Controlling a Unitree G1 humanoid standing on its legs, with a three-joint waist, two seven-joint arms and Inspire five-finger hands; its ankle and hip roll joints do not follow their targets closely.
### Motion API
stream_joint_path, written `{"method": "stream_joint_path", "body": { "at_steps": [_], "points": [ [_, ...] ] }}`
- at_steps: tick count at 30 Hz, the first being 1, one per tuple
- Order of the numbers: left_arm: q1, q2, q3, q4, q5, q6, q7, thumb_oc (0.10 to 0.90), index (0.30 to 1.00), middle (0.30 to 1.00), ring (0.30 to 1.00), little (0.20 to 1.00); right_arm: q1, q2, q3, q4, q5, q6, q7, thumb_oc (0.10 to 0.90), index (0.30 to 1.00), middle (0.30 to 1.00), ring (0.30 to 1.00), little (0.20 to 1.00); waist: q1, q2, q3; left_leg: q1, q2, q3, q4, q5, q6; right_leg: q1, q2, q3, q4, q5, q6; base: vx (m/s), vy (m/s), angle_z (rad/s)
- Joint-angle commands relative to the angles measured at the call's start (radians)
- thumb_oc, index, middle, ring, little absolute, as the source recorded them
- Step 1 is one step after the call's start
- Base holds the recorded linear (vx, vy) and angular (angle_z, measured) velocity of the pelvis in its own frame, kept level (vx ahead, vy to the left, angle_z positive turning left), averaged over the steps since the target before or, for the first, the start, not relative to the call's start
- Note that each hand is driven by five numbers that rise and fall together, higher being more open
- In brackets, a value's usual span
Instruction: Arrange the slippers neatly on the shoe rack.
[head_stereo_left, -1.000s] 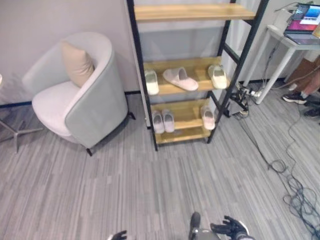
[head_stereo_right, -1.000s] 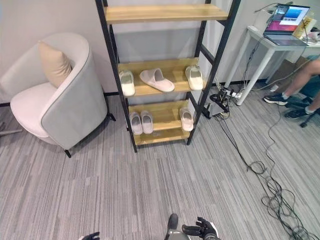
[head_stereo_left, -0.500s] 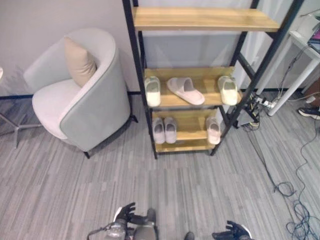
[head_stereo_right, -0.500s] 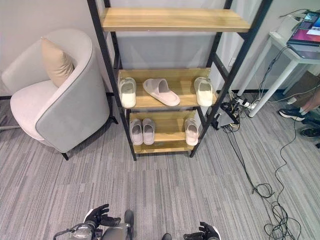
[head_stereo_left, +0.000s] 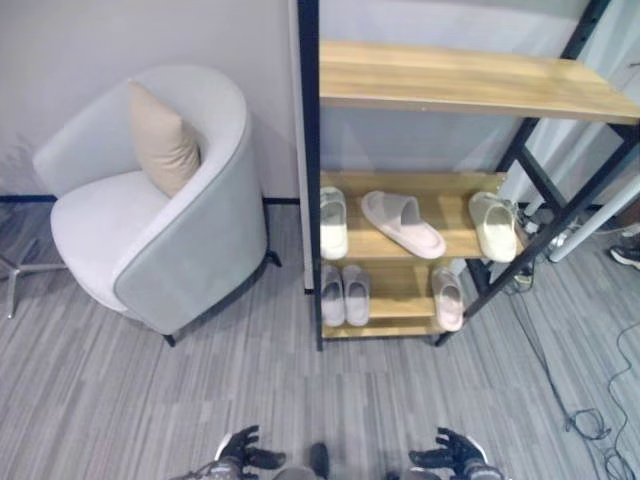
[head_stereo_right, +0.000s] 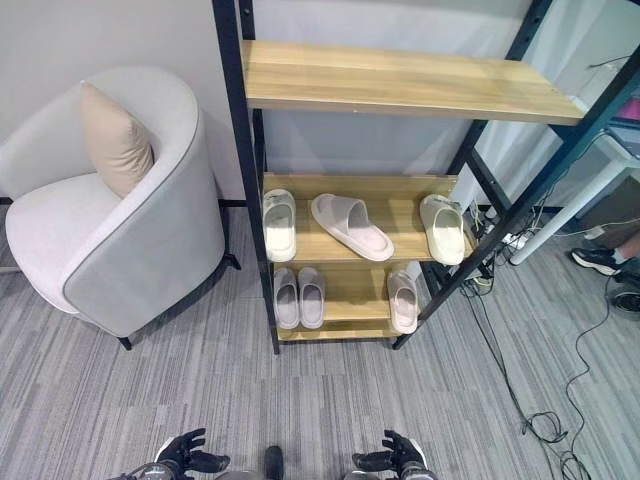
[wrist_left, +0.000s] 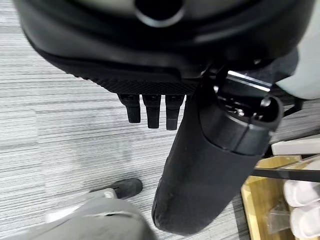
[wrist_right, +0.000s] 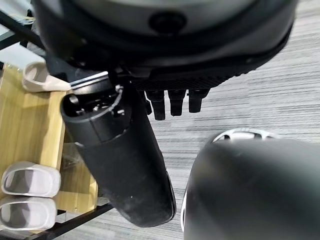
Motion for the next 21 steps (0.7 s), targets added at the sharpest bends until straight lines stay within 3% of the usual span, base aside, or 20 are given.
{"method": "stream_joint_path", "body": {
  "at_steps": [1,5,8,11,13,14,15,17,18,19,20,21],
  "points": [
    [-0.032,0.001,-0.011,-0.013,0.015,-0.035,0.014,0.8,0.9,0.9,0.9,0.9,-0.009,-0.078,-0.023,-0.026,-0.004,-0.008,-0.014,0.8,0.9,0.9,0.9,0.9,-0.013,0.004,0.005,0.063,0.075,-0.071,0.084,-0.122,-0.135,-0.059,0.002,0.097,-0.001,0.126,0.033,0.23,-0.231,0.56],
    [-0.019,0.0,-0.007,0.006,0.02,-0.032,0.009,0.8,0.9,0.9,0.9,0.9,0.007,-0.081,-0.021,-0.021,-0.016,-0.004,-0.004,0.8,0.9,0.9,0.9,0.9,-0.012,-0.006,-0.011,0.092,0.1,-0.105,0.086,-0.142,-0.157,-0.038,0.011,0.075,0.01,0.111,0.035,0.2,-0.251,0.45],
    [-0.01,-0.005,-0.001,0.013,0.013,-0.03,0.007,0.8,0.9,0.9,0.9,0.9,0.011,-0.082,-0.014,-0.017,-0.018,-0.005,-0.002,0.8,0.9,0.9,0.9,0.9,-0.012,0.006,-0.026,0.097,0.14,-0.129,0.095,-0.117,-0.181,-0.029,0.041,0.065,0.025,0.087,0.02,0.14,-0.233,0.46],
    [-0.022,-0.015,-0.021,-0.001,0.007,-0.029,0.005,0.8,0.9,0.9,0.9,0.9,0.006,-0.095,-0.008,-0.03,0.013,-0.02,-0.011,0.8,0.9,0.9,0.9,0.9,-0.002,0.005,-0.001,-0.029,0.191,-0.124,0.284,0.016,-0.213,0.039,0.09,0.031,-0.03,0.047,-0.035,0.06,-0.322,0.24],
    [-0.031,-0.019,-0.03,-0.017,0.005,-0.026,0.008,0.8,0.9,0.9,0.9,0.9,0.01,-0.103,-0.007,-0.027,0.023,-0.018,-0.023,0.8,0.9,0.9,0.9,0.9,-0.002,-0.008,0.021,-0.096,0.234,-0.044,0.394,0.039,-0.197,0.075,0.101,-0.001,-0.051,0.029,-0.065,0.01,-0.264,0.29],
    [-0.031,-0.019,-0.03,-0.017,0.005,-0.026,0.008,0.8,0.9,0.9,0.9,0.9,0.01,-0.103,-0.007,-0.027,0.023,-0.018,-0.023,0.8,0.9,0.9,0.9,0.9,-0.002,-0.008,0.021,-0.097,0.234,-0.044,0.394,0.038,-0.197,0.075,0.101,-0.001,-0.051,0.029,-0.065,0.09,-0.267,0.34],
    [-0.037,-0.022,-0.04,-0.023,0.006,-0.024,0.004,0.8,0.9,0.9,0.9,0.9,0.01,-0.105,-0.006,-0.02,0.032,-0.013,-0.026,0.8,0.9,0.9,0.9,0.9,0.005,-0.017,0.03,-0.135,0.202,-0.005,0.414,0.01,-0.181,0.098,0.117,-0.005,-0.065,0.018,-0.078,0.13,-0.191,0.32],
    [-0.036,-0.023,-0.044,-0.018,0.011,-0.024,0.002,0.8,0.9,0.9,0.9,0.9,0.01,-0.106,-0.006,-0.013,0.031,-0.014,-0.021,0.8,0.9,0.9,0.9,0.9,0.016,-0.02,0.028,-0.171,0.141,-0.003,0.39,-0.034,-0.167,0.116,0.132,-0.001,-0.079,0.008,-0.082,0.16,-0.166,0.29],
    [-0.035,-0.023,-0.044,-0.018,0.011,-0.024,0.002,0.8,0.9,0.9,0.9,0.9,0.011,-0.106,-0.006,-0.013,0.031,-0.015,-0.021,0.8,0.9,0.9,0.9,0.9,0.015,-0.02,0.029,-0.17,0.14,-0.003,0.393,-0.037,-0.166,0.119,0.131,-0.002,-0.079,0.006,-0.08,0.21,-0.13,0.19],
    [-0.033,-0.026,-0.045,-0.015,0.017,-0.024,-0.002,0.8,0.9,0.9,0.9,0.9,0.017,-0.103,-0.004,-0.007,0.026,-0.014,-0.02,0.8,0.9,0.9,0.9,0.9,0.022,-0.022,0.02,-0.206,0.094,0.032,0.325,-0.053,-0.149,0.14,0.15,-0.01,-0.099,-0.004,-0.081,0.15,-0.074,0.06],
    [-0.032,-0.026,-0.045,-0.015,0.018,-0.024,-0.002,0.8,0.9,0.9,0.9,0.9,0.018,-0.103,-0.003,-0.007,0.026,-0.014,-0.02,0.8,0.9,0.9,0.9,0.9,0.022,-0.023,0.021,-0.204,0.093,0.032,0.324,-0.054,-0.148,0.142,0.149,-0.01,-0.1,-0.005,-0.08,0.27,-0.115,0.12],
    [-0.026,-0.024,-0.041,-0.018,0.021,-0.022,-0.007,0.8,0.9,0.9,0.9,0.9,0.019,-0.099,0.0,-0.007,0.025,-0.015,-0.022,0.8,0.9,0.9,0.9,0.9,0.038,-0.018,0.018,-0.242,0.063,0.054,0.268,-0.019,-0.145,0.165,0.18,0.002,-0.116,-0.016,-0.082,0.22,-0.046,0.18]
  ]
}}
